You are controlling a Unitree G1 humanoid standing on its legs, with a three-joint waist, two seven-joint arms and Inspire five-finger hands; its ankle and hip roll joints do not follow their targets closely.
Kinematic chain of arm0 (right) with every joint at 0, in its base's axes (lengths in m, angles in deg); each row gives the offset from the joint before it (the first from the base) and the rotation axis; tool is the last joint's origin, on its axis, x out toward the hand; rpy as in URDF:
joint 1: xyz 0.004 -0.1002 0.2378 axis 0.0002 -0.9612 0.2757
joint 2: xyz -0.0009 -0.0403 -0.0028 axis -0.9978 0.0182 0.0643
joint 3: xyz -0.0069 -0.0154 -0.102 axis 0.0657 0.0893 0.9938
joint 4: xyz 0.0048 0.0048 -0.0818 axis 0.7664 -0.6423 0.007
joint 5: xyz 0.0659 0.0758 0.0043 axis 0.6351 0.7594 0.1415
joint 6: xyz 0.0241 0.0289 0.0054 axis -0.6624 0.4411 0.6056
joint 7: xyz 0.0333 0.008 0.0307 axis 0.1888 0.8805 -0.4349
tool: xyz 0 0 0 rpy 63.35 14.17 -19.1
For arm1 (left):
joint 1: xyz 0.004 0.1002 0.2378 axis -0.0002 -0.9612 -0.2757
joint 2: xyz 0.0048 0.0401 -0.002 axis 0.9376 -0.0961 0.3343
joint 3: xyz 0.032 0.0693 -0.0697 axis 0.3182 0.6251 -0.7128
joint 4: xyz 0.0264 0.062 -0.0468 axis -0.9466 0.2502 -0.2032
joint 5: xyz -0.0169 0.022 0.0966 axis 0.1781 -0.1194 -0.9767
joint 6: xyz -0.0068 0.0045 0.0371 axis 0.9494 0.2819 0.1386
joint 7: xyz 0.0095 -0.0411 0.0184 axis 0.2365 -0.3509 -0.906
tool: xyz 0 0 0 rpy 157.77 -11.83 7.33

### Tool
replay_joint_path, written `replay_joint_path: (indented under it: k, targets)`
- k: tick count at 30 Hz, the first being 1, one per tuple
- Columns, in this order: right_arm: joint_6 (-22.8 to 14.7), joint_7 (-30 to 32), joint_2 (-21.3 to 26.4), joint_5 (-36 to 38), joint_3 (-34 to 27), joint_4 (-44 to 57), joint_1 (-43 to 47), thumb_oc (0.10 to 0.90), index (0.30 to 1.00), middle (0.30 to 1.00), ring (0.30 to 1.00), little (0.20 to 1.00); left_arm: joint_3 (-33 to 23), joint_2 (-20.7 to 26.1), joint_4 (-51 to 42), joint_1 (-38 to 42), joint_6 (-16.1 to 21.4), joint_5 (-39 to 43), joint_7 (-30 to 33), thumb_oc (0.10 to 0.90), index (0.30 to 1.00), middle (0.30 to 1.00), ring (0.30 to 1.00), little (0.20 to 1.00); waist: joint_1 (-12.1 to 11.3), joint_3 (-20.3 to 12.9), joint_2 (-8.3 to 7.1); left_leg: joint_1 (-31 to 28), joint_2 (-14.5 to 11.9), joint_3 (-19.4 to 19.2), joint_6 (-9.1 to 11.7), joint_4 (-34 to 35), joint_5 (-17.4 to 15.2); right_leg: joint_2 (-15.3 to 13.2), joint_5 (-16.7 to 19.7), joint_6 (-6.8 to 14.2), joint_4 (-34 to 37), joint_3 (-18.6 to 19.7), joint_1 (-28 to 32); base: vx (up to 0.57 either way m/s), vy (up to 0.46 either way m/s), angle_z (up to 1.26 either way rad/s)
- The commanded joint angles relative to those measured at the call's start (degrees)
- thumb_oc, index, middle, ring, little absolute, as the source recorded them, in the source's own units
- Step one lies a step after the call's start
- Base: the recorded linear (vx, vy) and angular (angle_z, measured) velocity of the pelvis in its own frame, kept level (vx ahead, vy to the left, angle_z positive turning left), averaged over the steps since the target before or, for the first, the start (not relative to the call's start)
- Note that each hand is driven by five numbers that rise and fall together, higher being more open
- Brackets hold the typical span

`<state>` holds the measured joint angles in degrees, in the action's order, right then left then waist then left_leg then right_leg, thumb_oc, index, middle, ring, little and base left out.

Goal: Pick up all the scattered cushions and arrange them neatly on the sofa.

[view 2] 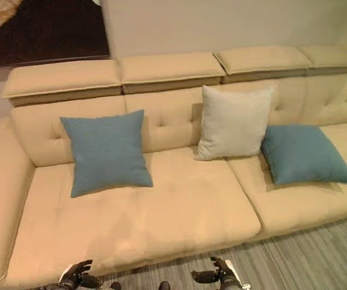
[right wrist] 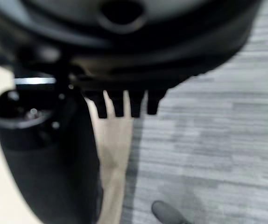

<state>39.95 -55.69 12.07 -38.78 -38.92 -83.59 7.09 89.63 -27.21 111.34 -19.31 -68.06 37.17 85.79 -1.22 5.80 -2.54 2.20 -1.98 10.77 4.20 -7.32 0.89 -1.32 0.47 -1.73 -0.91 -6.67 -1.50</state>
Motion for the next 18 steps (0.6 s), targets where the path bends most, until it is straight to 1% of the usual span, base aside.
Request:
replay_joint_path:
  k: [1, 2, 3, 4, 7, 8, 9, 10, 11, 12, 13, 14, 15, 16, 17, 18]
  targets:
    - [-0.81, 1.56, 1.65, 1.24, 0.49, 0.94, 1.0, 0.8, 0.9, 0.9, 0.9, 0.9, 0.22, 0.02, -1.28, 2.62, 1.93, 0.98, 0.65, 0.8, 0.9, 0.9, 0.9, 0.9, -1.3, 1.07, -1.12, 0.21, 5.82, 2.6, -2.03, -2.14, -7.53, -2.26, -1.06, 7.19, -0.45, 2.2, -0.66, -0.16, 0.36, -1.07]
    - [-0.52, 1.82, 1.99, 1.49, -0.19, 0.97, 1.37, 0.8, 0.9, 0.9, 0.9, 0.9, 1.37, 0.12, -2.0, 4.0, 1.77, 0.02, 0.6, 0.8, 0.9, 0.9, 0.9, 0.9, 0.05, 1.19, -0.69, -0.12, 6.7, 2.86, -2.7, -0.39, -7.7, -3.11, 0.59, 8.31, -1.61, 4.18, -3.65, -0.12, 0.291, -0.99]
    - [-0.51, 1.82, 1.99, 1.49, -0.2, 0.98, 1.37, 0.8, 0.9, 0.9, 0.9, 0.9, 1.37, 0.12, -1.99, 4.01, 1.77, 0.02, 0.6, 0.8, 0.9, 0.9, 0.9, 0.9, -0.01, 1.17, -0.7, -0.09, 6.7, 2.81, -2.71, -0.4, -7.71, -3.1, 0.59, 8.32, -1.64, 4.24, -3.72, -0.15, 0.312, -0.88]
    - [-0.35, 1.87, 1.94, 1.56, -0.43, 1.16, 1.51, 0.8, 0.9, 0.9, 0.9, 0.9, 1.89, 0.41, -2.29, 4.44, 1.87, -0.33, 0.71, 0.8, 0.9, 0.9, 0.9, 0.9, 0.42, 1.47, -0.79, -0.14, 6.91, 2.43, -3.05, 0.44, -7.49, -3.35, 1.43, 8.88, -1.72, 5.04, -4.61, -0.08, 0.122, -0.46]
    - [0.19, 2.25, 1.51, 1.09, -0.44, 0.91, 2.03, 0.8, 0.9, 0.9, 0.9, 0.9, 2.19, 1.0, -2.41, 5.48, 1.92, -1.25, 0.97, 0.8, 0.9, 0.9, 0.9, 0.9, 0.91, 2.17, -0.88, 0.0, 6.8, -0.38, -3.96, 1.99, -7.06, -4.23, 3.48, 10.48, -1.28, 6.61, -7.18, -0.17, 0.165, -0.82]
    - [0.24, 2.4, 1.31, 1.15, -0.43, 1.09, 2.47, 0.8, 0.9, 0.9, 0.9, 0.9, 2.04, 1.4, -2.45, 5.92, 1.93, -1.11, 1.23, 0.8, 0.9, 0.9, 0.9, 0.9, 1.04, 2.8, -0.93, 0.39, 6.68, -1.41, -4.18, 1.95, -6.82, -4.52, 4.3, 10.91, -1.68, 6.39, -8.43, -0.38, 0.181, -1.53]
    - [0.22, 2.67, 0.83, 0.75, -0.2, 1.39, 2.81, 0.8, 0.9, 0.9, 0.9, 0.9, 1.99, 2.69, -1.64, 6.63, 1.63, -2.13, 1.23, 0.8, 0.9, 0.9, 0.9, 0.9, -0.76, 3.98, -0.58, 1.19, 5.24, -7.13, -4.48, 1.94, -6.46, -6.6, 2.67, 10.31, -3.95, -3.18, -8.47, -0.32, 0.126, -1.42]
    - [0.23, 2.67, 0.81, 0.75, -0.21, 1.39, 2.82, 0.8, 0.9, 0.9, 0.9, 0.9, 1.99, 2.71, -1.64, 6.65, 1.64, -2.13, 1.23, 0.8, 0.9, 0.9, 0.9, 0.9, -0.69, 3.89, -0.66, 1.34, 5.33, -7.07, -4.5, 2.0, -6.3, -6.7, 2.74, 10.34, -3.92, -3.22, -8.6, -0.27, 0.135, -1.61]
    - [0.08, 2.6, 0.79, 0.64, -0.22, 1.34, 2.53, 0.8, 0.9, 0.9, 0.9, 0.9, 1.61, 2.75, -1.45, 6.42, 1.56, -2.26, 0.89, 0.8, 0.9, 0.9, 0.9, 0.9, -0.92, 3.67, -0.47, 1.28, 5.05, -8.1, -4.63, 2.5, -5.91, -7.36, 1.65, 9.76, -5.11, -6.52, -7.99, -0.13, 0.071, -1.59]
    - [0.06, 2.53, 0.95, 0.34, -0.38, 0.94, 2.02, 0.8, 0.9, 0.9, 0.9, 0.9, 0.65, 2.83, -1.3, 5.51, 1.47, -2.19, 0.62, 0.8, 0.9, 0.9, 0.9, 0.9, -1.7, 3.28, -0.31, 0.94, 4.41, -10.28, -5.17, 2.71, -5.53, -7.47, -0.48, 8.93, -7.95, -9.81, -6.17, -0.13, 0.071, -1.37]
    - [0.06, 2.53, 0.93, 0.34, -0.39, 0.94, 2.03, 0.8, 0.9, 0.9, 0.9, 0.9, 0.65, 2.85, -1.3, 5.52, 1.46, -2.19, 0.62, 0.8, 0.9, 0.9, 0.9, 0.9, -1.63, 3.14, -0.37, 1.13, 4.48, -10.24, -5.19, 2.77, -5.37, -7.54, -0.37, 8.95, -7.88, -9.86, -6.34, -0.17, 0.049, -1.4]
    - [0.03, 2.4, 0.87, 0.23, -0.49, 0.76, 1.58, 0.8, 0.9, 0.9, 0.9, 0.9, -0.28, 2.75, -1.17, 4.6, 1.3, -1.77, 0.33, 0.8, 0.9, 0.9, 0.9, 0.9, -2.71, 2.54, -0.43, 1.16, 4.05, -12.5, -5.54, 3.01, -4.91, -7.32, -2.31, 8.55, -9.18, -11.97, -4.03, -0.13, 0.007, -1.04]
    - [0.01, 2.43, 0.84, 0.11, -0.43, 0.75, 1.51, 0.8, 0.9, 0.9, 0.9, 0.9, -0.63, 2.61, -1.05, 4.02, 1.21, -1.79, 0.2, 0.8, 0.9, 0.9, 0.9, 0.9, -3.68, 2.19, -0.46, 1.22, 3.63, -14.3, -5.67, 3.23, -4.61, -7.42, -3.18, 8.43, -10.02, -13.67, -2.81, -0.23, -0.05, -1.38]
    - [0.03, 2.39, 0.83, -0.17, -0.17, 0.45, 1.64, 0.8, 0.9, 0.9, 0.9, 0.9, -0.97, 2.39, -0.53, 3.37, 1.22, -2.11, -0.1, 0.8, 0.9, 0.9, 0.9, 0.9, -5.36, 1.73, -0.61, 1.56, 2.85, -17.55, -5.49, 3.3, -4.38, -7.87, -4.06, 8.69, -9.08, -17.44, -0.39, -0.18, -0.095, -1.25]
    - [0.07, 2.52, 0.88, -0.35, 0.15, 0.55, 1.94, 0.8, 0.9, 0.9, 0.9, 0.9, -1.07, 2.18, -0.46, 2.98, 1.2, -2.08, -0.12, 0.8, 0.9, 0.9, 0.9, 0.9, -6.0, 1.6, -0.81, 1.39, 2.62, -18.99, -5.3, 3.7, -4.22, -7.89, -3.88, 8.94, -7.53, -18.15, 0.66, -0.13, -0.125, -1.34]
    - [0.14, 2.54, 0.97, -0.4, 0.47, 0.46, 2.23, 0.8, 0.9, 0.9, 0.9, 0.9, -1.17, 1.99, -0.38, 2.85, 1.04, -2.3, -0.34, 0.8, 0.9, 0.9, 0.9, 0.9, -6.22, 1.2, -0.85, 1.11, 2.51, -19.64, -5.2, 4.27, -4.01, -7.53, -4.04, 8.95, -6.4, -17.73, 1.03, 0.0, -0.178, -1.27]
